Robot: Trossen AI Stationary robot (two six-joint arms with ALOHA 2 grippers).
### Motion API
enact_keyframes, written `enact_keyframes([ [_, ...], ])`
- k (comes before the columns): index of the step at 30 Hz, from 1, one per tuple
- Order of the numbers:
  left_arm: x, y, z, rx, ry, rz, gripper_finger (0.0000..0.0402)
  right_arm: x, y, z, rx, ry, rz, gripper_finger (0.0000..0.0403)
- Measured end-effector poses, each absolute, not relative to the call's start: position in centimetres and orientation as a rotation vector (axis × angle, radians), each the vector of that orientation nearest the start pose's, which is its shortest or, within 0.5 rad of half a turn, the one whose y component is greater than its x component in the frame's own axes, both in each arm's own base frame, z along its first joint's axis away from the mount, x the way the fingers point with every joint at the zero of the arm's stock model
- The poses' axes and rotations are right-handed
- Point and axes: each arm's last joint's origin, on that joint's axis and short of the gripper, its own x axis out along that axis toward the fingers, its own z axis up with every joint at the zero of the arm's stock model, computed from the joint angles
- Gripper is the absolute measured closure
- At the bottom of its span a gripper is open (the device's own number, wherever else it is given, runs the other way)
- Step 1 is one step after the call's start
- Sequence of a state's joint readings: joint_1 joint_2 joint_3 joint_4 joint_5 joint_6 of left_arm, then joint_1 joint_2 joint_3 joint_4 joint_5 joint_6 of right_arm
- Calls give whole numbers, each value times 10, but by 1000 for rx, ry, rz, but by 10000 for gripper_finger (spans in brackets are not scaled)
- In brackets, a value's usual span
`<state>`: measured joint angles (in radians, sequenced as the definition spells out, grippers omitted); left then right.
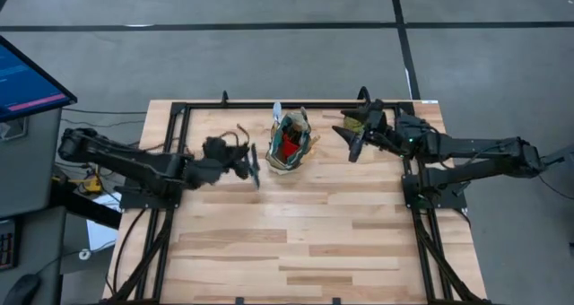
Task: Pick & Place Garden tools in Gardening bag
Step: Put the brown trowel into the brown gardening bag
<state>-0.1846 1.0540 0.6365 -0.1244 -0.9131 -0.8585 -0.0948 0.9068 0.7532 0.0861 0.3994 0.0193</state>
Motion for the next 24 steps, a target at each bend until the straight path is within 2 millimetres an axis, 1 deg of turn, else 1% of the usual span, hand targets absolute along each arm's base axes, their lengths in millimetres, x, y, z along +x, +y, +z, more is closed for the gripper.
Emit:
enact_keyframes([
  [3,218,-15,265,-351,12,882,374,201,-30,326,8,69,-496,148],
  [6,223,-9,271,-251,-15,927,374,204,-31,324,6,83,-491,148],
  [13,242,2,256,-222,5,958,374,206,-30,322,11,89,-490,148],
  [19,257,1,261,-154,-62,898,374,206,-31,323,12,86,-489,148],
  [24,262,3,254,-133,-38,875,374,206,-31,322,12,87,-490,148],
])
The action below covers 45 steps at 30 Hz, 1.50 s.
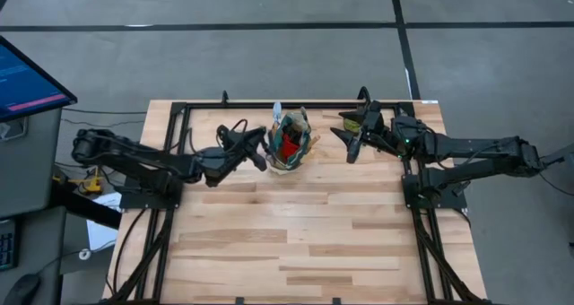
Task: Pick & Place Garden tools in Gardening bag
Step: Put the brown trowel into the brown gardening bag
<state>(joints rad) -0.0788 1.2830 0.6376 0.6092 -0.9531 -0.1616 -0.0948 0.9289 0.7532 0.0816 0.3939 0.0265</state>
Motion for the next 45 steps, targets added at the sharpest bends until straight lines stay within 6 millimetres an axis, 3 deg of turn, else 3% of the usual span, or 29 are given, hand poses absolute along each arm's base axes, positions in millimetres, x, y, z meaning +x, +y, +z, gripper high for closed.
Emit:
enact_keyframes([
  [13,280,2,227,-39,-8,875,374,206,-31,322,12,88,-489,148],
  [24,245,8,195,-90,-131,877,374,206,-30,319,17,124,-482,148],
  [45,247,5,195,143,-59,688,374,205,-30,315,26,160,-488,148],
])
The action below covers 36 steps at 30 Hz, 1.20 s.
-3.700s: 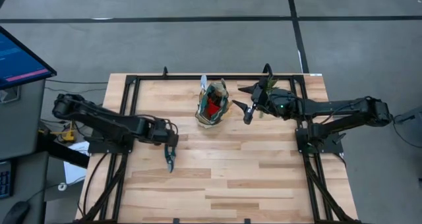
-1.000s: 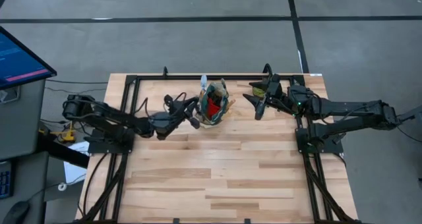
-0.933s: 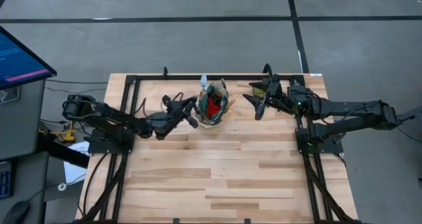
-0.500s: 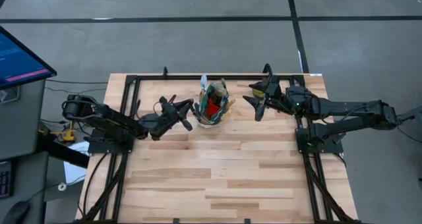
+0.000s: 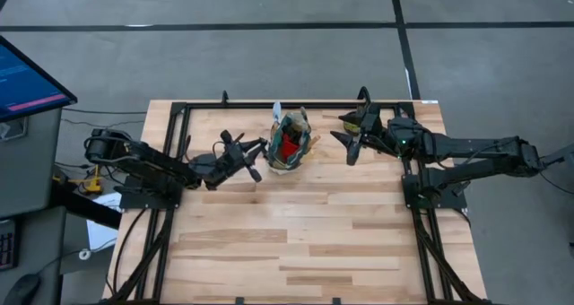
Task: Pick & Place Garden tools in Gardening bag
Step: Put the brown trowel into the brown gardening bag
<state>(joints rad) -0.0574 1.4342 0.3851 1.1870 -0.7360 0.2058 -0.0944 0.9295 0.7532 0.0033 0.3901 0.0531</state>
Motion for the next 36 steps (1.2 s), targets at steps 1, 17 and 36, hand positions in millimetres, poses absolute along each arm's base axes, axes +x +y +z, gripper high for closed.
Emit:
enact_keyframes([
  [1,247,5,195,157,-56,681,374,205,-30,315,26,160,-488,148],
  [17,270,10,180,265,-43,667,374,205,-30,315,16,159,-486,148],
  [36,280,11,153,308,71,662,364,205,-30,315,-9,165,-484,148],
])
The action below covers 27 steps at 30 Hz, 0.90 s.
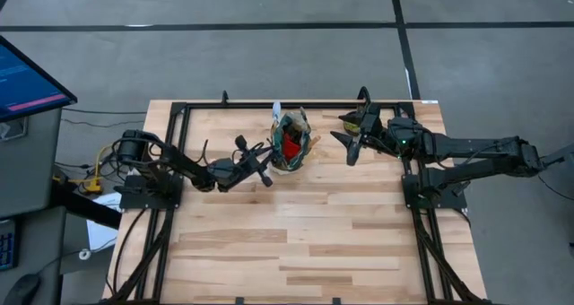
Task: Pick & Place Garden tools in Gardening bag
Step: Put the brown trowel into the brown gardening bag, then return to Home Position
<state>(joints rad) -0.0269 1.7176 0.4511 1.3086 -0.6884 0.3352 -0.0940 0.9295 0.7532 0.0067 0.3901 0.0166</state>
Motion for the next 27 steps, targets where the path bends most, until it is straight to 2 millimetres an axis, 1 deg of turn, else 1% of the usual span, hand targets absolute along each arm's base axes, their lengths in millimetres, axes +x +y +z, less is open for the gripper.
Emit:
enact_keyframes([
  [3,280,11,150,317,95,658,328,205,-30,315,-9,165,-484,148],
  [8,279,11,152,344,106,656,272,205,-30,315,-8,165,-484,148],
  [12,277,10,162,335,72,657,227,205,-30,315,-6,165,-485,148],
  [14,274,10,171,328,53,661,198,205,-30,315,-6,164,-485,147],
  [18,263,11,197,303,9,723,138,205,-30,319,-5,152,-486,147],
  [21,249,13,224,263,-66,773,106,204,-31,335,-25,111,-490,147],
  [24,228,15,258,201,-205,798,93,199,-35,355,-66,76,-504,148],
  [27,198,18,291,125,-367,825,102,191,-40,373,-76,22,-436,157],
])
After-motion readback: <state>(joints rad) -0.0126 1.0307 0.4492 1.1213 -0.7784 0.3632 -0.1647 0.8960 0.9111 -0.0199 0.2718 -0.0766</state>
